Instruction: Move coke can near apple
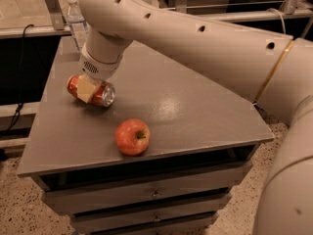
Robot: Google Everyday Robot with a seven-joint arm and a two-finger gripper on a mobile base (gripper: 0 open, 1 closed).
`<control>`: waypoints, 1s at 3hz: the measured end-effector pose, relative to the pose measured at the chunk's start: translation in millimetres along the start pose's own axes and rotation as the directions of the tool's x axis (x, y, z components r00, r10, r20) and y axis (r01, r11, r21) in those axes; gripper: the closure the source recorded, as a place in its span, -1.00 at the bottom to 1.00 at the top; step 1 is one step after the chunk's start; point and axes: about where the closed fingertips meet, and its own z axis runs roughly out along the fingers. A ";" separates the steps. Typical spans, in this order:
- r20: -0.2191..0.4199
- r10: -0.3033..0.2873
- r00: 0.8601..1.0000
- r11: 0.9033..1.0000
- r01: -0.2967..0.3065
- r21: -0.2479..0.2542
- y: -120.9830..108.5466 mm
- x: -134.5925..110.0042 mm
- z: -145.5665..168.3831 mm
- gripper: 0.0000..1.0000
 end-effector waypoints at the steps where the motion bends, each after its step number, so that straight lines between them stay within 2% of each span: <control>1: 0.018 -0.003 1.000 1.000 0.003 -0.001 -11.8 20.2 -18.1 1.00; 3: 0.006 0.015 1.000 1.000 -0.015 -0.004 -25.2 67.2 -37.9 1.00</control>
Offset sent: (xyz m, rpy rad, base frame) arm -0.0037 -0.1004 -0.0002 0.0113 0.0057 -0.0235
